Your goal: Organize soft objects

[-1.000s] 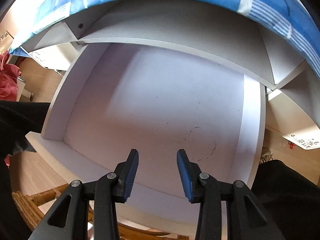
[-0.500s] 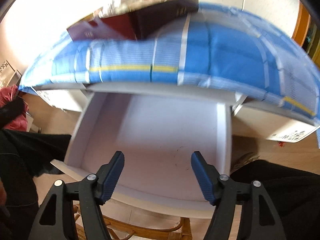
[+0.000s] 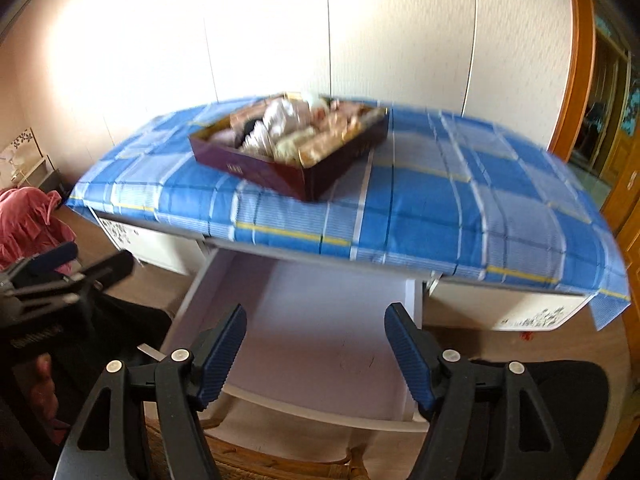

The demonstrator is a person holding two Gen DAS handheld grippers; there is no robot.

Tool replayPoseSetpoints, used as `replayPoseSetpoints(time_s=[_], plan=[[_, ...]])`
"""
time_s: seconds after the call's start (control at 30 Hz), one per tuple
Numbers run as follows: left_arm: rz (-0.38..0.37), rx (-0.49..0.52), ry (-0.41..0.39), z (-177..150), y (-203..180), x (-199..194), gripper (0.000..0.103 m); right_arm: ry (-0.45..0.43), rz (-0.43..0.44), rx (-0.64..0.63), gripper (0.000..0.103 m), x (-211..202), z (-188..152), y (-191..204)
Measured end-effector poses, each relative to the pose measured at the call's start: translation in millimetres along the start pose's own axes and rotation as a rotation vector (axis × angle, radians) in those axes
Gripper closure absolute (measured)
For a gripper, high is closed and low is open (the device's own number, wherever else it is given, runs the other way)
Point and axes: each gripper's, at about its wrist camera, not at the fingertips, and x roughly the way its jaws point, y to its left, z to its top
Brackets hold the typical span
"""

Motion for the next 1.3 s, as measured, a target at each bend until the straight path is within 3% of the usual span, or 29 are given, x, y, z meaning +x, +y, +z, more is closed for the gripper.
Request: replayPoseSetpoints(time_s=[0.2,0.33,0.53,0.7,1.3], plan=[[0.133,0.032,-0.088,-9.4,-5.9,-29.8,0.0,-0.043,-0.009,0.008,0.028,-27.1,-7.4,10.3],[0.175,0.031,-0.092,-7.3,-4.9,-34.2,0.0,-0.075,-0.031,0.005,0.028,-42.7,-12.1,12.5],[0.176,-0.002,-0.076,1.6,-1.1,-38.5,0.0,-0.148,-0.065,0.012,0.028,-64.8,-10.2,10.3],[0.192,0.016,-0.107,1.4,-5.8,-46.9,0.0,-0.131,-0.056,0.019,0.028,-62.9,-10.2,9.1],[0.178,0.038,-0.083,-4.7,-9.6,-44.8,0.0,-0.115,-0.052,0.028,0.028,-59.3,-12.5,7.7]])
